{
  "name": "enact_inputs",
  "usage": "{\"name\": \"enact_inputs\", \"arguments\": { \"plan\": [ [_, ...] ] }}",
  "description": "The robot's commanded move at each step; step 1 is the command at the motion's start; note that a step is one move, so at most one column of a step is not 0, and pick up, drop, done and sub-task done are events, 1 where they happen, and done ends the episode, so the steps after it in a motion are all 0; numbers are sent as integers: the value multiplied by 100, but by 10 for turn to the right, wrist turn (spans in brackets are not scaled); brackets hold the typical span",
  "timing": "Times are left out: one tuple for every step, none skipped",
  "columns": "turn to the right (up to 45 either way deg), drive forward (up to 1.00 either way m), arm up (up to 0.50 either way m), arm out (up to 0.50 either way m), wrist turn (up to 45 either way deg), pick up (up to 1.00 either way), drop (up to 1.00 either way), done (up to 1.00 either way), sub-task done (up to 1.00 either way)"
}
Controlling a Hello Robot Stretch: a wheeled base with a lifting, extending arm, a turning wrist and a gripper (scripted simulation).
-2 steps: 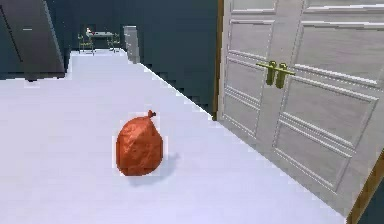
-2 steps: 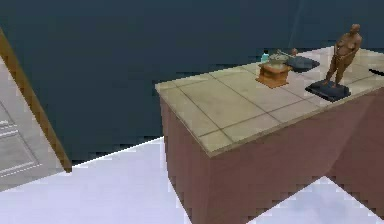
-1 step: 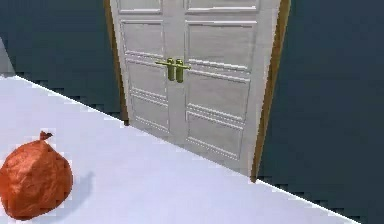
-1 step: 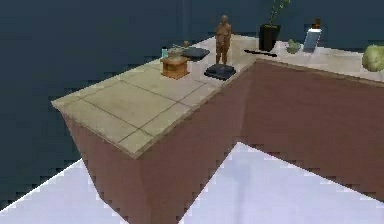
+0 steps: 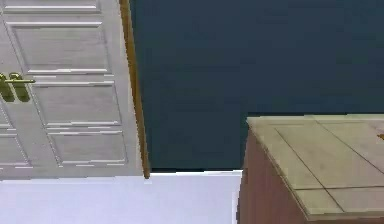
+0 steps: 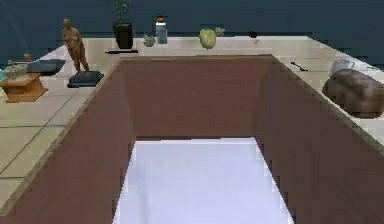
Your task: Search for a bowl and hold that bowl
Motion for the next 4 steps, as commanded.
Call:
{"name": "enact_inputs", "arguments": {
  "plan": [
    [0,100,0,0,0,0,0,0,0],
    [180,0,0,0,0,0,0,0,0],
    [0,15,0,0,0,0,0,0,0],
    [210,0,0,0,0,0,0,0,0]
  ]
}}
